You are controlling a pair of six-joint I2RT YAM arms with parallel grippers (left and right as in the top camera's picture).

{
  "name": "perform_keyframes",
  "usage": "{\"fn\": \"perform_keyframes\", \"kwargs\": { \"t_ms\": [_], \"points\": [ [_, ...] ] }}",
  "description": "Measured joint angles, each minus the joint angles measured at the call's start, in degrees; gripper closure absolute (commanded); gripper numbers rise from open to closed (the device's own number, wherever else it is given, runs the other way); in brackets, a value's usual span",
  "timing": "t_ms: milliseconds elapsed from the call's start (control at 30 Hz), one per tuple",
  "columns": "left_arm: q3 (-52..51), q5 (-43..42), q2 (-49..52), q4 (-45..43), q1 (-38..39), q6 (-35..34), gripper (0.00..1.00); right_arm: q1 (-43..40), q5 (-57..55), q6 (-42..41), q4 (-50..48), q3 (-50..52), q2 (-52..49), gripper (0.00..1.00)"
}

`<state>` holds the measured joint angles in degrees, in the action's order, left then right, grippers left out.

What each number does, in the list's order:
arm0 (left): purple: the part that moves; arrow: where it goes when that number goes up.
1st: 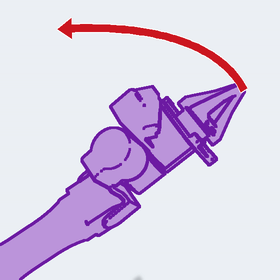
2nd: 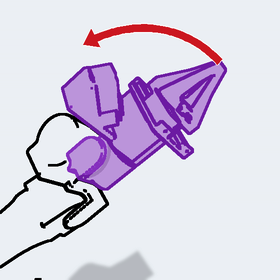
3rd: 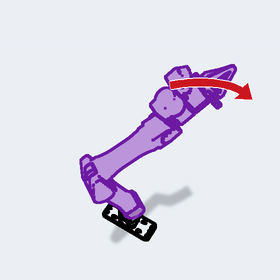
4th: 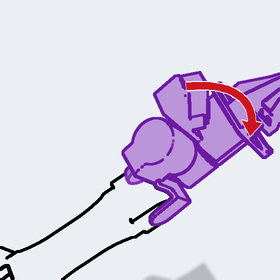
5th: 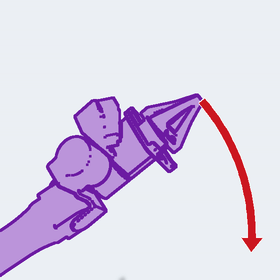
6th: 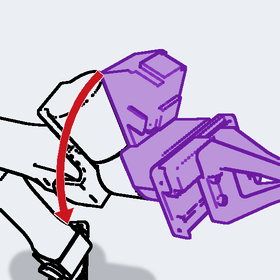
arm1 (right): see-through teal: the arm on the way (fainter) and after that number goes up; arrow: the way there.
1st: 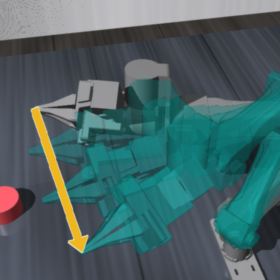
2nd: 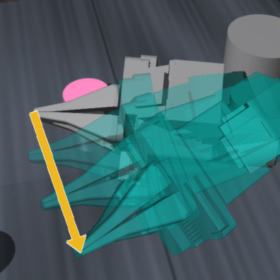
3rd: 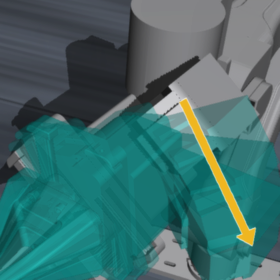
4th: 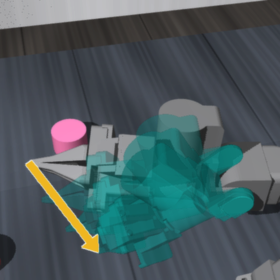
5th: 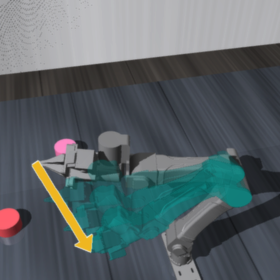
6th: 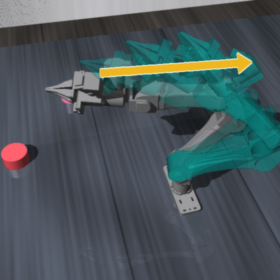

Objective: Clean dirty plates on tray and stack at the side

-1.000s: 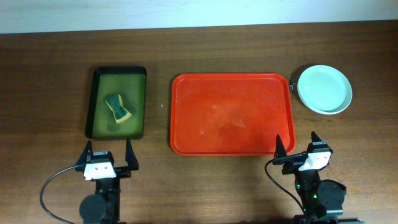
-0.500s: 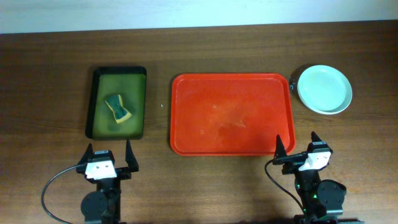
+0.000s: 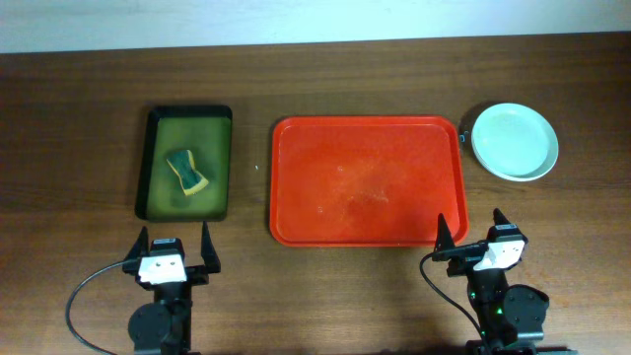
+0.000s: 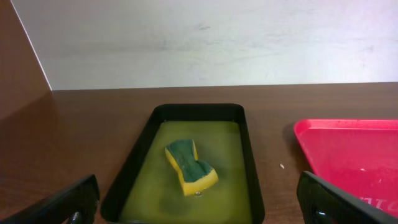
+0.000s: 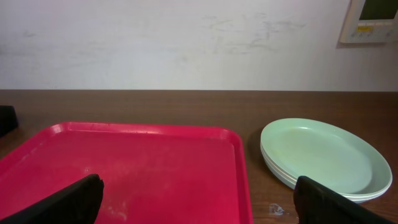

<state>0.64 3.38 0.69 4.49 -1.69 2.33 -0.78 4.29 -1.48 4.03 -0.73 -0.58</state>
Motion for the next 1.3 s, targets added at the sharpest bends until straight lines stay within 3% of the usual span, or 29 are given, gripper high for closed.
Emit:
{"fn": "perform_keyframes", "kwargs": {
  "t_ms": [300,1300],
  "points": [
    [0.0,0.1,0.0,-0.1,0.0,-3.5,0.01,0.0,0.0,0.0,0.0,0.0,0.0,0.02],
    [0.0,0.0,0.0,-0.1,0.0,-3.5,0.0,0.0,0.0,0.0,0.0,0.0,0.0,0.02]
  ]
}}
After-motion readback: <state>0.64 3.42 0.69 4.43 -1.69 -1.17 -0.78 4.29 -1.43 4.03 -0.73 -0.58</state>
